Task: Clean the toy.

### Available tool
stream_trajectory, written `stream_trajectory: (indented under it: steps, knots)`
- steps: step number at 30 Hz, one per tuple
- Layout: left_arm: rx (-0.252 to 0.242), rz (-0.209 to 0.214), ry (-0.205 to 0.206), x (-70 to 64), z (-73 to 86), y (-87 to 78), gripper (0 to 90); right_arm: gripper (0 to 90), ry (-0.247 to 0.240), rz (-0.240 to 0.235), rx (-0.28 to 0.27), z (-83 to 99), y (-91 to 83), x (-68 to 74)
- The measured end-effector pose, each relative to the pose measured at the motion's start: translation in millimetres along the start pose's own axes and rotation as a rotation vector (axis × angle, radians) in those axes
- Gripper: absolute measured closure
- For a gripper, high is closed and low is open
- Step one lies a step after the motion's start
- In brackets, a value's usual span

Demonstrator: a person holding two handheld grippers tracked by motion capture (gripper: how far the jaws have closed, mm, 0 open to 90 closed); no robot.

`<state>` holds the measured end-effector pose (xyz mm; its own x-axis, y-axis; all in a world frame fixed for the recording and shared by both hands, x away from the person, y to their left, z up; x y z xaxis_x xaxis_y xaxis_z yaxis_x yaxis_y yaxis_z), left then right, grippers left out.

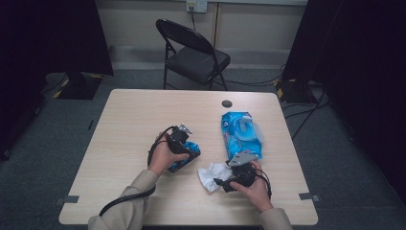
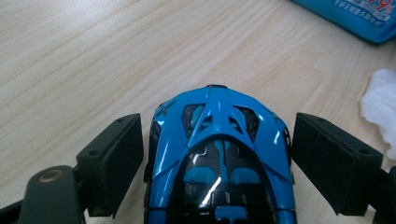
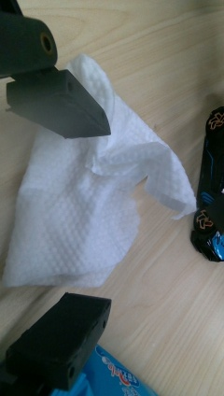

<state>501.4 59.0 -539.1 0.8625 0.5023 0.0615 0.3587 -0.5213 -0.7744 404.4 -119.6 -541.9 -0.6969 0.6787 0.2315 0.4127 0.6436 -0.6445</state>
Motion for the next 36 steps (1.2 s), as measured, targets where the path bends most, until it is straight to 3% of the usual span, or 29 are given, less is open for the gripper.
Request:
stream_trajectory:
  steps: [3,13,19,29,36]
  knots:
    - [0.005,-0.003,-0.014,0.6,0.1,2.6,16.7,13.7,-0.002,-0.002,-0.002,-0.5,0.0,0.2]
    - [0.027,0.001,-0.006,-0.3,0.0,7.6,17.8,13.8,0.007,-0.007,-0.004,-0.4,-0.3,-0.7]
    - [0.017,-0.007,0.015,-3.0,-2.1,8.7,23.4,13.8,0.006,-0.008,-0.002,-0.1,-0.4,-0.9]
    - [0.027,-0.028,0.008,-3.0,-1.9,7.2,24.4,14.0,0.004,-0.008,0.001,0.5,-0.3,-1.4]
    - [-0.002,-0.028,-0.004,-2.6,-1.4,-1.4,24.5,14.2,0.003,-0.008,0.003,0.7,0.3,-1.6]
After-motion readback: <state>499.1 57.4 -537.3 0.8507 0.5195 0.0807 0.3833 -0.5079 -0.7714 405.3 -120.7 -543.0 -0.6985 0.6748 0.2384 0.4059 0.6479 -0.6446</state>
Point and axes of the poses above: each handheld gripper's, and its own axes: y roughly forward along the jaws, z roughly out of its underside, x roughly to its left, the point moved 7 cm from there along y, roughly forward along the jaws, and after that the axes turned 15 degrees about y, right-handed, at the moved point
